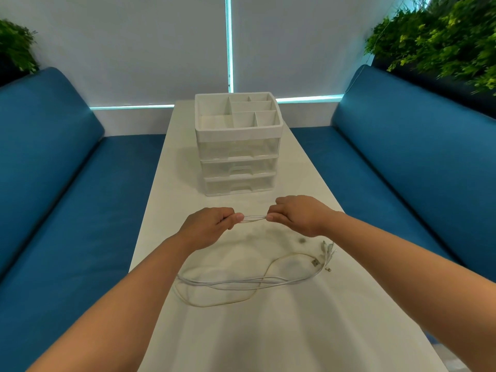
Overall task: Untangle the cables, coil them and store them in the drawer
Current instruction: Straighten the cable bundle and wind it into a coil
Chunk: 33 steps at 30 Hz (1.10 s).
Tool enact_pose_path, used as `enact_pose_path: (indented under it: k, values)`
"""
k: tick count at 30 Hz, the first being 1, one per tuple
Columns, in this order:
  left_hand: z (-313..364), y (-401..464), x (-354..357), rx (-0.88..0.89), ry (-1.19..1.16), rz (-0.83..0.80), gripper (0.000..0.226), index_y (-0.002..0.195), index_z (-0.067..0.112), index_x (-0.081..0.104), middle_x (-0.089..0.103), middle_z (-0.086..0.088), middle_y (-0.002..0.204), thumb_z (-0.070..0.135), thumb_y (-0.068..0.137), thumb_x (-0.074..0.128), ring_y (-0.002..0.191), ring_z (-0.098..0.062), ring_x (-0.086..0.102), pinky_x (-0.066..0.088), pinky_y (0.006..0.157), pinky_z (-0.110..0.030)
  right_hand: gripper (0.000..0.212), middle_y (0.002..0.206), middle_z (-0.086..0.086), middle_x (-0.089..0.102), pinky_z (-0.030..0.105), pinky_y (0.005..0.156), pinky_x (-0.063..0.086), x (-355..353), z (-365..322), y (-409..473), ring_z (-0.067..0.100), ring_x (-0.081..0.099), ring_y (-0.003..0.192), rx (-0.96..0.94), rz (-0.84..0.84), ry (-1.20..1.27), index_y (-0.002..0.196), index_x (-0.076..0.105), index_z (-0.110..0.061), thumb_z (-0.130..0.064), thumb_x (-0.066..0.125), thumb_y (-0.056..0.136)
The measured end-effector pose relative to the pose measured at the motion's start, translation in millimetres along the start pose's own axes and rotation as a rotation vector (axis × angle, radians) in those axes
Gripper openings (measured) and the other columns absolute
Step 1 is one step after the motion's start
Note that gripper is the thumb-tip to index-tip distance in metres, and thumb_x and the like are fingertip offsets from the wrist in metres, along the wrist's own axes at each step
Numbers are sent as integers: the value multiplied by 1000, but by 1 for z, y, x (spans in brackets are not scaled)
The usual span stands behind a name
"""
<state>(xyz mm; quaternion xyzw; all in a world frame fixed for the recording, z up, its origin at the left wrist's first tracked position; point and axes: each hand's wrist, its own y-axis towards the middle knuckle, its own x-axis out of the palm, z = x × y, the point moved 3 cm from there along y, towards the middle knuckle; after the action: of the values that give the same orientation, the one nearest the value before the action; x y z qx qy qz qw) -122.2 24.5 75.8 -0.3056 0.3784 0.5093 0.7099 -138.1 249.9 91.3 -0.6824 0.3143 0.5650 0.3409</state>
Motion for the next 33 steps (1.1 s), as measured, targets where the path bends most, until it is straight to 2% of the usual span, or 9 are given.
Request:
enact_pose_path:
  k: [3, 7, 13, 15, 18, 20, 26, 29, 33]
  values:
    - [-4, 0, -1, -10, -27, 15, 46, 71, 23, 54, 48, 9, 59, 58, 97, 38, 56, -7, 43, 32, 56, -28, 49, 87, -2, 62, 31, 75, 40, 0, 1, 2, 17, 55, 81, -4, 63, 27, 111, 64, -28, -58, 28, 97]
    - [-14, 1, -7, -23, -103, 53, 48, 69, 21, 55, 44, 10, 53, 60, 95, 42, 53, -10, 39, 30, 56, -30, 49, 66, -2, 52, 28, 62, 37, -3, -1, -1, 12, 45, 62, 135, -38, 373, 91, 65, -19, -62, 41, 92]
    - [-19, 0, -7, -17, -119, 75, 48, 68, 21, 53, 45, 9, 55, 59, 96, 41, 54, -11, 40, 31, 56, -29, 55, 83, -4, 64, 34, 70, 46, -13, -1, -4, 17, 57, 75, 74, 27, 7, 107, 58, -29, -72, 29, 89]
    - [-23, -1, -8, -25, -142, 86, 48, 67, 21, 53, 44, 10, 53, 59, 95, 42, 54, -10, 39, 31, 57, -29, 49, 74, -5, 59, 32, 66, 43, -17, 0, -4, 16, 54, 69, 72, 42, -58, 101, 57, -26, -69, 36, 89]
    - [-30, -1, -11, -27, -213, 122, 50, 63, 21, 52, 42, 14, 49, 60, 93, 45, 53, -11, 37, 31, 58, -30, 36, 66, 0, 55, 30, 61, 36, -21, 8, -7, 14, 47, 62, 115, 1, 241, 81, 63, -20, -55, 59, 87]
    - [-31, -1, -11, -31, -231, 137, 50, 63, 21, 52, 42, 16, 47, 59, 94, 46, 52, -10, 37, 30, 58, -30, 28, 69, 2, 59, 29, 63, 42, -22, 14, -10, 13, 50, 64, 160, -9, 525, 85, 71, -21, -48, 64, 87]
    - [-32, 0, -7, -43, -223, 142, 48, 62, 22, 52, 46, 18, 48, 58, 94, 47, 54, -11, 39, 31, 59, -30, 47, 110, -12, 66, 31, 94, 42, -11, 13, -13, 12, 58, 103, 223, -39, 449, 108, 66, -37, -65, 32, 93]
    - [-31, 1, -4, -35, -208, 135, 49, 64, 21, 53, 45, 17, 49, 59, 94, 47, 54, -11, 39, 31, 58, -30, 68, 96, -5, 67, 36, 84, 46, -7, 10, -16, 19, 59, 90, 220, -78, 85, 105, 63, -35, -77, 14, 85]
    - [-31, 2, -2, -31, -205, 131, 49, 64, 22, 52, 44, 16, 49, 60, 94, 46, 54, -11, 39, 31, 59, -30, 90, 97, -2, 67, 38, 79, 48, -7, 1, -13, 20, 59, 88, 221, -24, -22, 110, 63, -29, -90, 11, 70]
